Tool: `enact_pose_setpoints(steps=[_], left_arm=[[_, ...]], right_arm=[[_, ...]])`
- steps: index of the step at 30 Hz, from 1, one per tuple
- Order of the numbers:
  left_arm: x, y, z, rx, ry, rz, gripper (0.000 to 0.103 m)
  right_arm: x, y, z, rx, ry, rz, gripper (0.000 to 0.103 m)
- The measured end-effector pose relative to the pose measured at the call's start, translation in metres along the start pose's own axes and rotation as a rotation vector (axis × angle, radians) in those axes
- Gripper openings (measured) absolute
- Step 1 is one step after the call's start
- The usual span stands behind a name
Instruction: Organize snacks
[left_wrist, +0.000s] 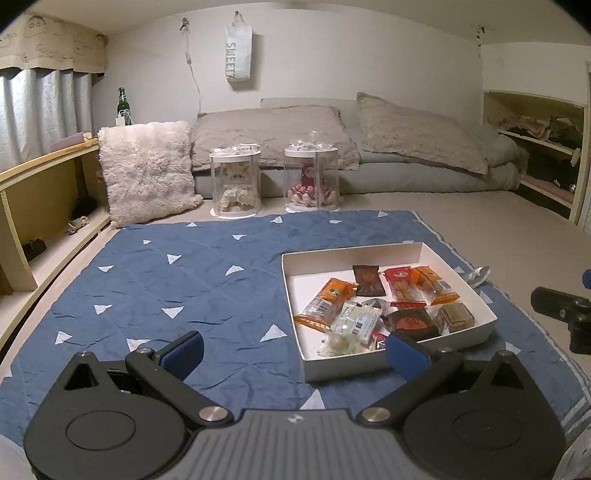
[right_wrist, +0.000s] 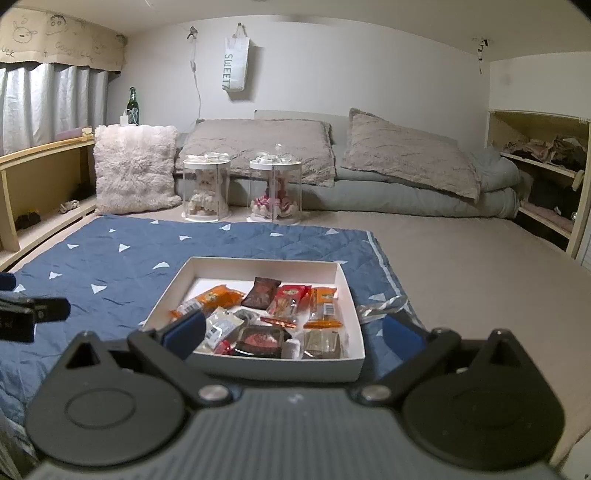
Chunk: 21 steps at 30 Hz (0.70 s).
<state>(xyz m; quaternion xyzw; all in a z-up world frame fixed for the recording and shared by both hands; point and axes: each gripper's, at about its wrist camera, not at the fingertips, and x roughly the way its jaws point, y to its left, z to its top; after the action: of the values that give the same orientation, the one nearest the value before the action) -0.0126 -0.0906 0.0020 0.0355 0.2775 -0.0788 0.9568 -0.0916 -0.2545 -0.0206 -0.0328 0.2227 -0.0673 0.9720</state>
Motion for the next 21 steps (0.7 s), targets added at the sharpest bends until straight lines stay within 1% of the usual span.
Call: enact_pose_setpoints(steps=[21], left_arm=[[0.003,0.003,0.001,-0.017,0.004,0.001,0.103]], right_arm=[[0.014,0.008,0.001,-0.032,0.013,0.015,0.102]])
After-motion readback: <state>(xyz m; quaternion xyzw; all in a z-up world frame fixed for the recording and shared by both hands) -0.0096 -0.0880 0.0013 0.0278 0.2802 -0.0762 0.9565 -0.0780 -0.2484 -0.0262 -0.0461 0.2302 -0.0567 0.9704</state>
